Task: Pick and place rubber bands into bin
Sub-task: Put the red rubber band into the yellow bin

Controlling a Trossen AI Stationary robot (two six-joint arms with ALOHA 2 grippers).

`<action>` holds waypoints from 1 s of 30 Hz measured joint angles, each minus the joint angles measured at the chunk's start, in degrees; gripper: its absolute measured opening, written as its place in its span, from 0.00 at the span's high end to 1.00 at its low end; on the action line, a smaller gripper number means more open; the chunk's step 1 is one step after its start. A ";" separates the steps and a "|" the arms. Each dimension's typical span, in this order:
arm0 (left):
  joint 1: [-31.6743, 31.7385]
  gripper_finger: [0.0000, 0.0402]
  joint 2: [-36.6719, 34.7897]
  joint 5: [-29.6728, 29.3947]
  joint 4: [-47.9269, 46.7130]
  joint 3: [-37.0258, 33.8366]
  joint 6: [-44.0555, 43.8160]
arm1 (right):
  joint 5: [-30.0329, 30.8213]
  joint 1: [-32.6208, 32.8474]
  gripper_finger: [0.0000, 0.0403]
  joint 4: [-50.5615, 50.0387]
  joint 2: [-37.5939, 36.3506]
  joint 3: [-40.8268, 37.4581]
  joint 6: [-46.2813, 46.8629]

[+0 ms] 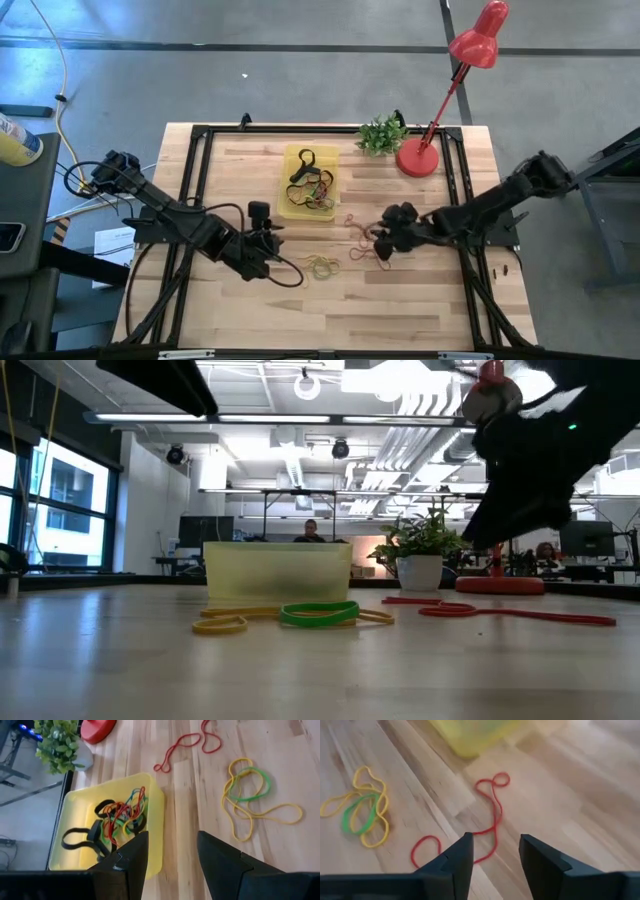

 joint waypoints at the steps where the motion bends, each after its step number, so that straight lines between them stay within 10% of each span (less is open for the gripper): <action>1: 0.39 0.61 -0.01 0.13 0.49 0.00 0.59 | -2.87 -1.71 0.64 0.66 0.38 0.00 -0.82; 10: 2.05 0.61 -0.02 2.59 2.44 0.00 3.28 | -30.82 -16.00 0.58 13.90 8.06 0.09 -11.01; 21: 2.05 0.61 -0.02 4.67 2.23 0.00 3.14 | -35.31 -23.36 0.30 11.86 8.91 0.09 -17.31; 30: 2.07 0.61 -0.02 3.82 2.23 0.00 3.14 | -32.31 -23.14 0.28 11.97 8.93 0.09 -21.63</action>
